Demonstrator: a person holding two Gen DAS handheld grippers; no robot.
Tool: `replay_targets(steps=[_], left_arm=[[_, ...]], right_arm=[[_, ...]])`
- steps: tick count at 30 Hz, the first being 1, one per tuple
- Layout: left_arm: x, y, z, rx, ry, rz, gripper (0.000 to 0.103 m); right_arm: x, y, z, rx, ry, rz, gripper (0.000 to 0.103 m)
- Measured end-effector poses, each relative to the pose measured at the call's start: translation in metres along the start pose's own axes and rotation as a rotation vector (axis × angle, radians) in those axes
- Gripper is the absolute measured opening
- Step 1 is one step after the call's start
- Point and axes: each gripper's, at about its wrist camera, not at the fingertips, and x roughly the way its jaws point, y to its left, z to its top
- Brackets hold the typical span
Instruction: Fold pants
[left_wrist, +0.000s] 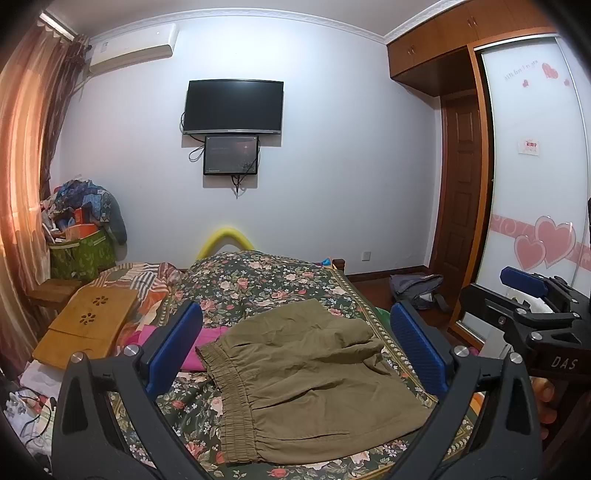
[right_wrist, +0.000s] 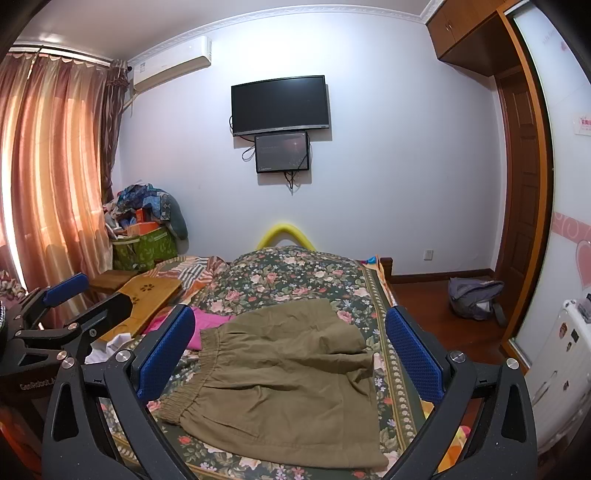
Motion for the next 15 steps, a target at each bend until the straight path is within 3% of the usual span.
replay_targets(steps=[15], left_arm=[[-0.0030, -0.0019, -0.0006, 0.008, -0.006, 0.003, 0.103]], right_arm=[[-0.0009, -0.0020, 0.0018, 0.000, 0.000, 0.001, 0.103]])
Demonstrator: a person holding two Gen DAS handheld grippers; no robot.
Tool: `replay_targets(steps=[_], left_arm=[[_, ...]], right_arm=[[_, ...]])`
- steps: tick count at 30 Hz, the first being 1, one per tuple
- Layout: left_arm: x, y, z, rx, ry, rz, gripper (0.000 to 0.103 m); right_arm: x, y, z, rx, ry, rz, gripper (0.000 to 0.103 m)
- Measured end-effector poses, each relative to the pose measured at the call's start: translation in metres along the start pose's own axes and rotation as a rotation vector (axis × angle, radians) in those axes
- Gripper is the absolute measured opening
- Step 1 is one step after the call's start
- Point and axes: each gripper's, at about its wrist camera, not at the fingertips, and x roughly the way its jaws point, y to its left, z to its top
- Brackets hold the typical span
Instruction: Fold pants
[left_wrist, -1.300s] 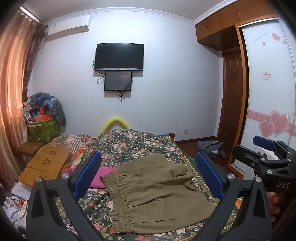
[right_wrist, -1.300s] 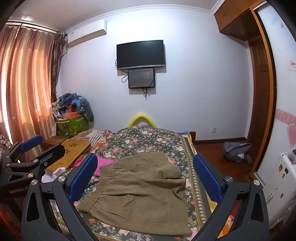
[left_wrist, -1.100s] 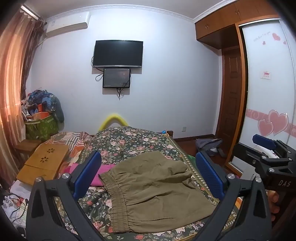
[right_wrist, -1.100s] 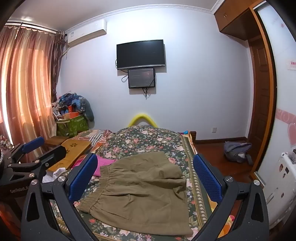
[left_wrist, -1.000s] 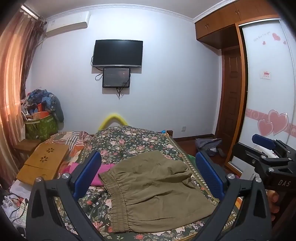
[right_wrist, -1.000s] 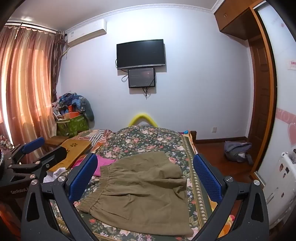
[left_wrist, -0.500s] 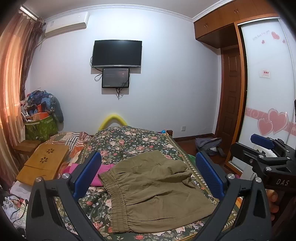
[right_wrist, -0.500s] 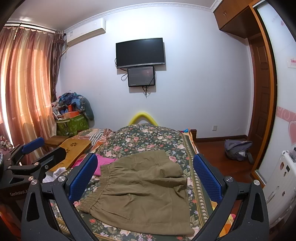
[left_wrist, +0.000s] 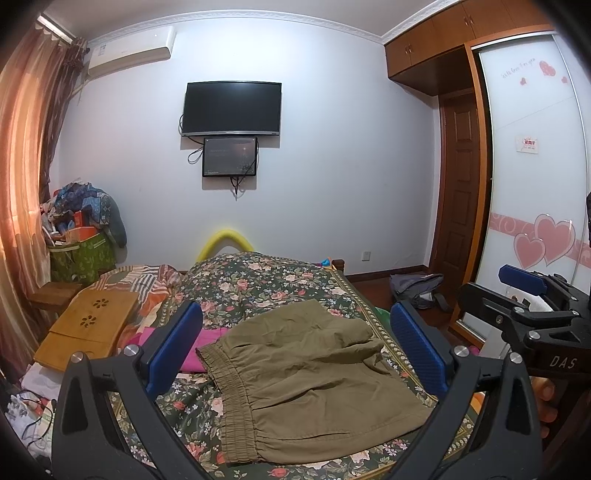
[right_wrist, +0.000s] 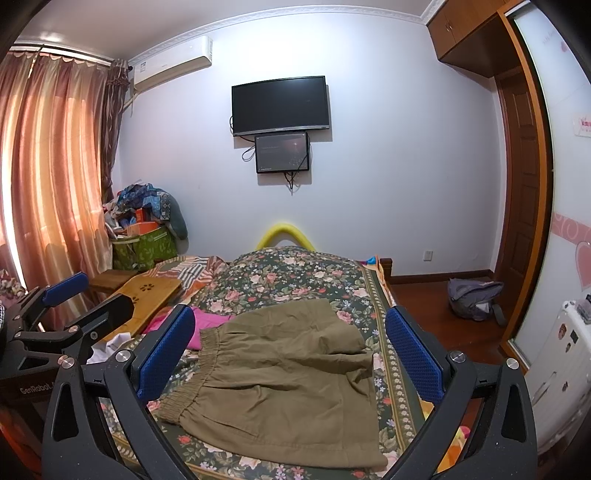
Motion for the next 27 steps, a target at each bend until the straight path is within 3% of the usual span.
replay_targets(steps=[27], left_arm=[[-0.0012, 0.0018, 0.0032, -0.008, -0.001, 0.000, 0.103]], right_arm=[[0.0003, -0.0013, 0.0004, -0.006, 0.004, -0.006, 0.103]])
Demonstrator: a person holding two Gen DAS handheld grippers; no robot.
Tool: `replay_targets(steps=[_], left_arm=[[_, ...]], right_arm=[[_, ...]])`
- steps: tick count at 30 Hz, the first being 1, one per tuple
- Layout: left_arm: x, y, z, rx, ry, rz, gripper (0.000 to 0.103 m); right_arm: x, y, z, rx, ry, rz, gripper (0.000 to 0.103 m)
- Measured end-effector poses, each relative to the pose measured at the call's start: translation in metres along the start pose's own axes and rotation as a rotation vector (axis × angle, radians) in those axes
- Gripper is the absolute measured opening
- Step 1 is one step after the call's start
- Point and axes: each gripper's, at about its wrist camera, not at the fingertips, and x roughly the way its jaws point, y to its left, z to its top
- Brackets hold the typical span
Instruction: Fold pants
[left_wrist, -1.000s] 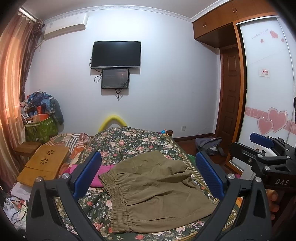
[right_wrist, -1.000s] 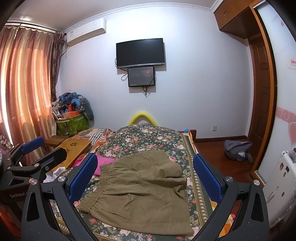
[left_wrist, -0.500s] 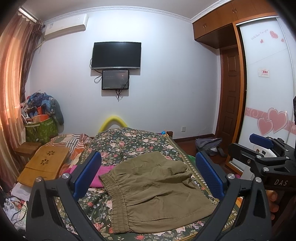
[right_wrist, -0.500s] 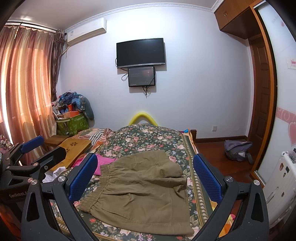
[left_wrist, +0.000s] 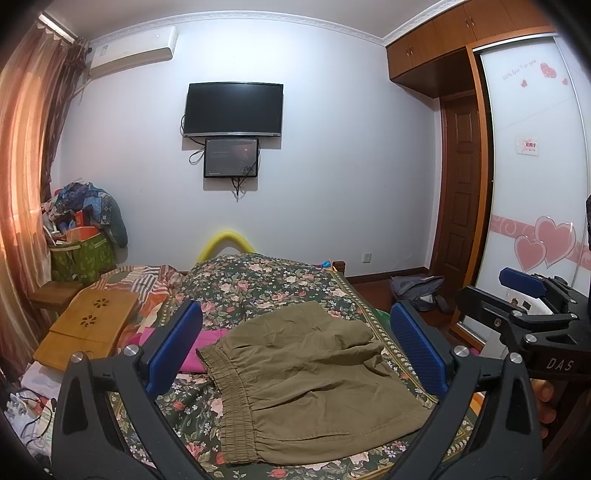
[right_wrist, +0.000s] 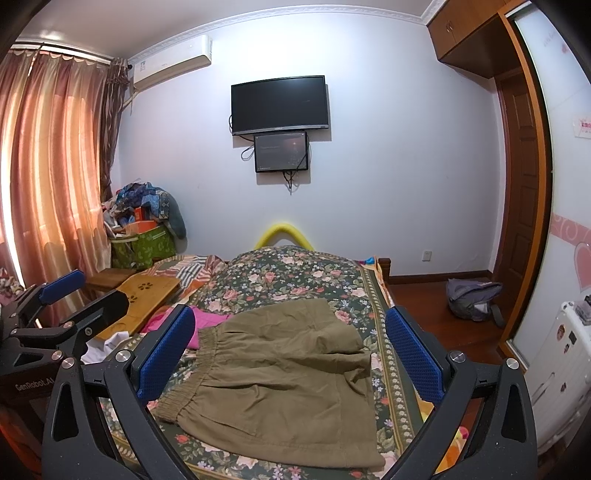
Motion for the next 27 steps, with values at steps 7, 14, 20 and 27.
replay_targets(steps=[7, 14, 20, 27], left_arm=[[0.001, 0.000, -0.001, 0.001, 0.001, 0.001, 0.103], [0.004, 0.000, -0.004, -0.004, 0.008, -0.001, 0.103], [0.006, 0.002, -0.004, -0.009, 0.012, 0.000, 0.103], [0.012, 0.004, -0.006, -0.007, 0.011, 0.012, 0.103]], right_arm=[[0.000, -0.001, 0.000, 0.003, -0.002, -0.003, 0.103], [0.000, -0.003, 0.000, 0.005, 0.004, -0.003, 0.103], [0.001, -0.004, 0.000, 0.005, 0.006, -0.004, 0.103], [0.005, -0.006, -0.001, 0.009, 0.016, -0.009, 0.103]])
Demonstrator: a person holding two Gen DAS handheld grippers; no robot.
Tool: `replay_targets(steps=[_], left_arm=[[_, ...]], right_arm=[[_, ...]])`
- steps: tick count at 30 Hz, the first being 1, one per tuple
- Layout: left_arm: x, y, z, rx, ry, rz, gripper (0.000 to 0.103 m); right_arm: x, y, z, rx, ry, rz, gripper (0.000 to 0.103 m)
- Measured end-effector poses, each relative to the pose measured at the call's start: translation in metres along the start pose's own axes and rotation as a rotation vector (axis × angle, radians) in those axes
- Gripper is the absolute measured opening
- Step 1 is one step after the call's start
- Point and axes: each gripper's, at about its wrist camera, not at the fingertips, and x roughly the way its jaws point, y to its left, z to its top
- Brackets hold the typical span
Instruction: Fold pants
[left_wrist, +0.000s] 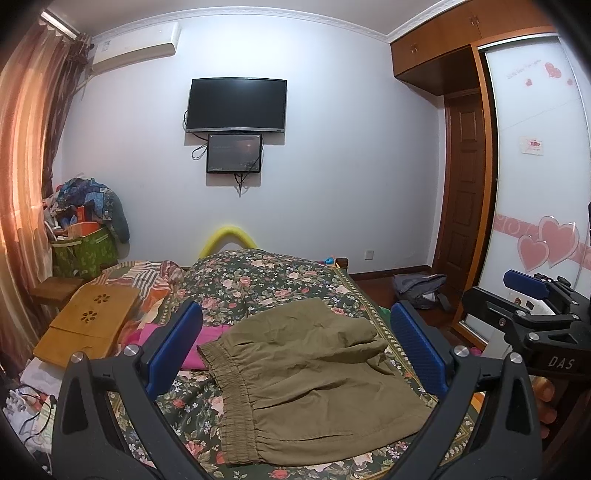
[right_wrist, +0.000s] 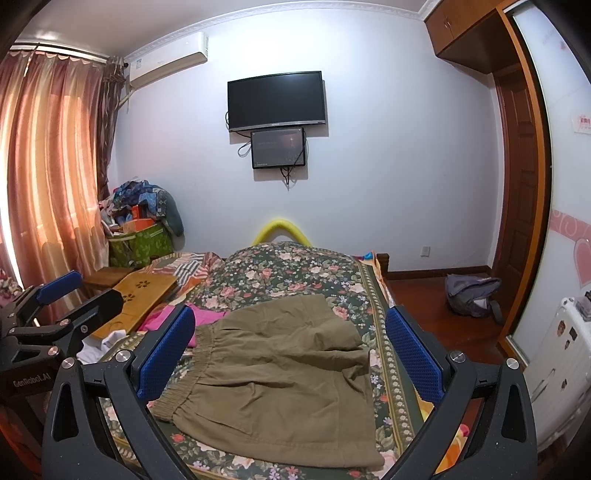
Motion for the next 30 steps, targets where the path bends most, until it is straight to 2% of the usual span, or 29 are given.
replay_targets(steps=[5, 8, 16, 22, 25, 30], left_arm=[[0.018, 0.009, -0.008, 0.018, 0.029, 0.013, 0.103], [0.035, 0.021, -0.014, 0.014, 0.069, 0.008, 0.103], [0.103, 0.054, -0.044, 0.051, 0.235, 0.060, 0.103], [0.163, 0.082, -0.078, 0.058, 0.377, 0.114, 0.103], [0.190, 0.095, -0.095, 0.037, 0.453, 0.126, 0.103], [0.225, 0.113, -0.124, -0.048, 0.587, 0.099, 0.090]], right_arm=[[0.013, -0.008, -0.006, -0.001, 0.023, -0.032, 0.103], [0.030, -0.022, -0.016, -0.002, 0.069, -0.066, 0.103], [0.072, -0.059, -0.046, 0.040, 0.209, -0.093, 0.103], [0.104, -0.073, -0.066, -0.052, 0.286, -0.158, 0.103], [0.122, -0.080, -0.073, -0.083, 0.335, -0.159, 0.102], [0.153, -0.092, -0.088, -0.095, 0.422, -0.129, 0.101]])
